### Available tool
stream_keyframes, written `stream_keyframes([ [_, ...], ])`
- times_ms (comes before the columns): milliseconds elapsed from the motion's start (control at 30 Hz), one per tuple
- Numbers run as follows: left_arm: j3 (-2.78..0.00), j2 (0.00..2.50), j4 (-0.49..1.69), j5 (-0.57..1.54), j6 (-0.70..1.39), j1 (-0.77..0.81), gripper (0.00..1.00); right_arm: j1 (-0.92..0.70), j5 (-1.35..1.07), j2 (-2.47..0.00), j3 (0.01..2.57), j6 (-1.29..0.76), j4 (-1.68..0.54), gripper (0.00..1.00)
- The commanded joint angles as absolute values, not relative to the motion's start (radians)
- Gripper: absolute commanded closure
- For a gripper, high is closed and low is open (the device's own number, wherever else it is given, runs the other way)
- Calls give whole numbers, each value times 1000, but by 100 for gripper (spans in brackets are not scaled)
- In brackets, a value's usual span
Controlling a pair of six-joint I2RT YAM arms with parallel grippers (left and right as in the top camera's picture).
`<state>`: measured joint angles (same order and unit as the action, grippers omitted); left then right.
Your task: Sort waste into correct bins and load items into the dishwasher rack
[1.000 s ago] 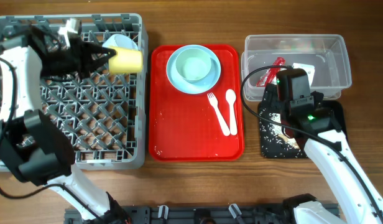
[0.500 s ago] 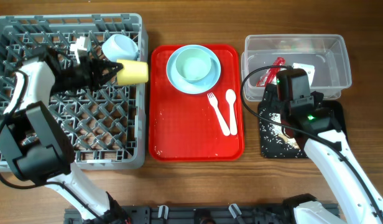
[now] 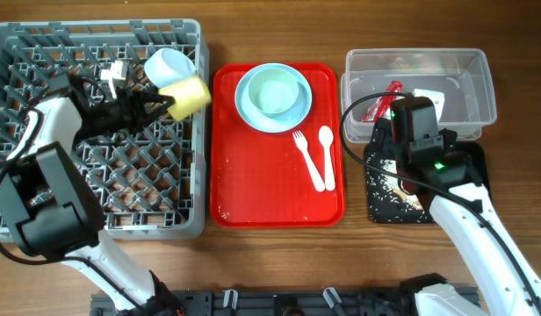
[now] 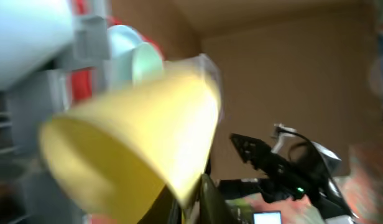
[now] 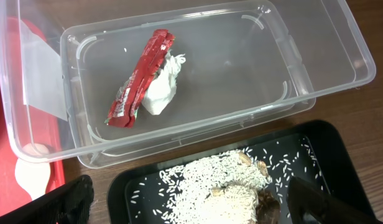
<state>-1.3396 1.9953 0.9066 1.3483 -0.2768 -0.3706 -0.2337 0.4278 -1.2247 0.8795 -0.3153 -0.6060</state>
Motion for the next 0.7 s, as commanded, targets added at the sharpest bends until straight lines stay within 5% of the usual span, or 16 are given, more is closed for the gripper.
stream_keyframes([
  [0,-1326,1998,889,1163,-195,-406,83,-232,444,-1225,889,-315,-604,0],
  [300,-1330,1989,905,1150,-114,-445,40,-232,444,-1225,889,-315,-604,0],
  [667,-1396,1670,876,809,197,-436,30,-232,444,-1225,889,-315,-604,0],
])
